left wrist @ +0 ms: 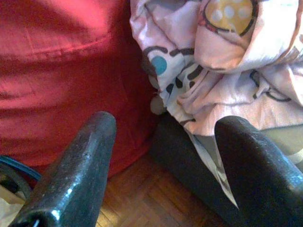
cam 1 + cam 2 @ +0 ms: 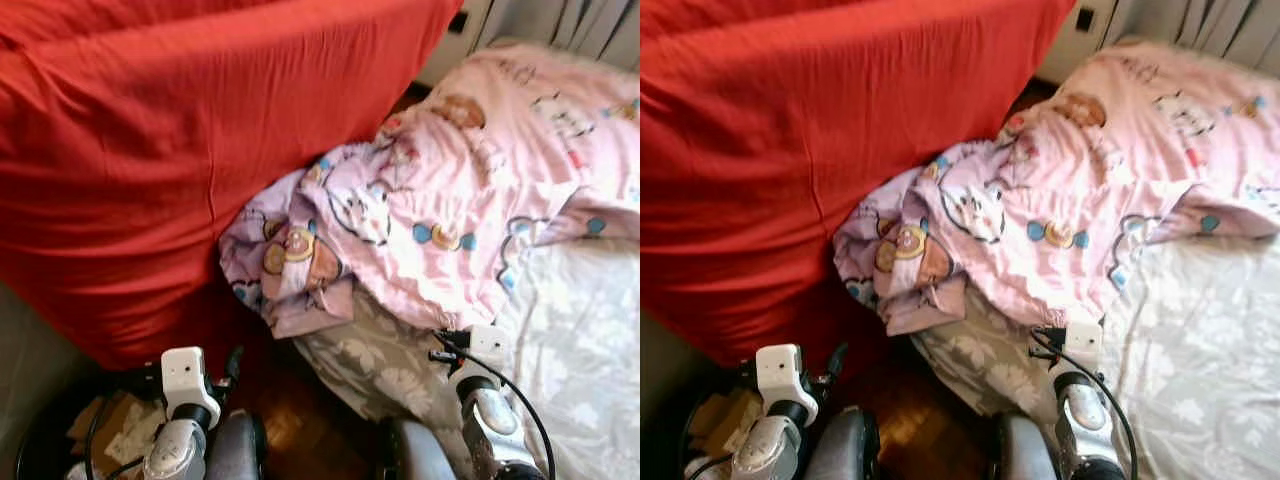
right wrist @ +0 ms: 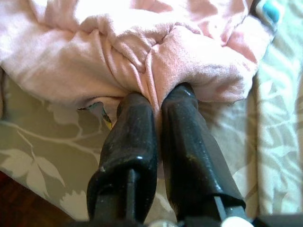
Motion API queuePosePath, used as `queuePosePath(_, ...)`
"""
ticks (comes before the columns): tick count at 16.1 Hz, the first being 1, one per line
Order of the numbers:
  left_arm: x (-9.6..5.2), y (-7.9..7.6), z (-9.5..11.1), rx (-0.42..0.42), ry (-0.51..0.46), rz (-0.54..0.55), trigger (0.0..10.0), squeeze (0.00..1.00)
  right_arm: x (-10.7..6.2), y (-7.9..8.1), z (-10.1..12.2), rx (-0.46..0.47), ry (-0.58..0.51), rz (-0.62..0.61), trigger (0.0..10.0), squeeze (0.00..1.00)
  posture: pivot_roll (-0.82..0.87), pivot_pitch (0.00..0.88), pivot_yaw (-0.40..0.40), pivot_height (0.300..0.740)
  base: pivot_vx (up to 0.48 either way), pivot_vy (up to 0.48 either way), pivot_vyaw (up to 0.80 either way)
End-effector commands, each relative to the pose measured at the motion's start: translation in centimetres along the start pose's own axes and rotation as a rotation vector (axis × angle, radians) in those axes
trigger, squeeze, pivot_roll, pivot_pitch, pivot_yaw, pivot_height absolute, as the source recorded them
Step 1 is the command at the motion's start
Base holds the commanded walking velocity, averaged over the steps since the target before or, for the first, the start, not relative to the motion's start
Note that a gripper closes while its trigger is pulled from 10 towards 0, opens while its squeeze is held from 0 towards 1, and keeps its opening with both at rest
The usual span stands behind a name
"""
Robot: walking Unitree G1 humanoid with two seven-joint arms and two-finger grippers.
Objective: Clean up the room
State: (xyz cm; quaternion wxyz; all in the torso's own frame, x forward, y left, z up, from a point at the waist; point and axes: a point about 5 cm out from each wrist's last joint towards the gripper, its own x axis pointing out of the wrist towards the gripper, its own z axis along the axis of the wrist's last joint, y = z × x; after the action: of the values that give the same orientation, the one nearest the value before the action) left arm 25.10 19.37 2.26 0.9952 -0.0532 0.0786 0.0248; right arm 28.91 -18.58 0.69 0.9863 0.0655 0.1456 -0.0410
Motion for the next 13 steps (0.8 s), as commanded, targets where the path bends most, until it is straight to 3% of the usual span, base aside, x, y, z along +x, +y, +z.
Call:
queuePosePath(1,-0.4,0.5,-0.8,-0.010,0.023,0.025,10.0,0.00,0.0,0.2,0.2,-0.017,-0.014,0.009,10.0,0.00,0.01,0.110,-0.029,0.657,0.000,0.000,0.00)
queuePosePath(6,-0.7,1.7,-2.1,-0.041,0.073,0.082,10.0,0.00,0.0,0.7,0.3,-0.030,-0.028,0.024,10.0,0.00,0.01,0.080,-0.024,0.702,0.000,0.000,0.00)
queuePosePath(10,-2.4,3.7,-4.9,-0.017,0.216,0.146,10.0,0.00,-0.3,0.4,0.0,-0.038,-0.034,0.013,10.0,0.00,0.01,0.044,-0.009,0.740,0.000,0.000,0.00)
queuePosePath(13,-3.6,4.2,-6.8,-0.020,0.318,0.153,10.0,0.00,-0.3,0.1,0.3,-0.010,-0.064,-0.002,10.0,0.00,0.01,0.029,-0.005,0.740,0.000,0.000,0.00)
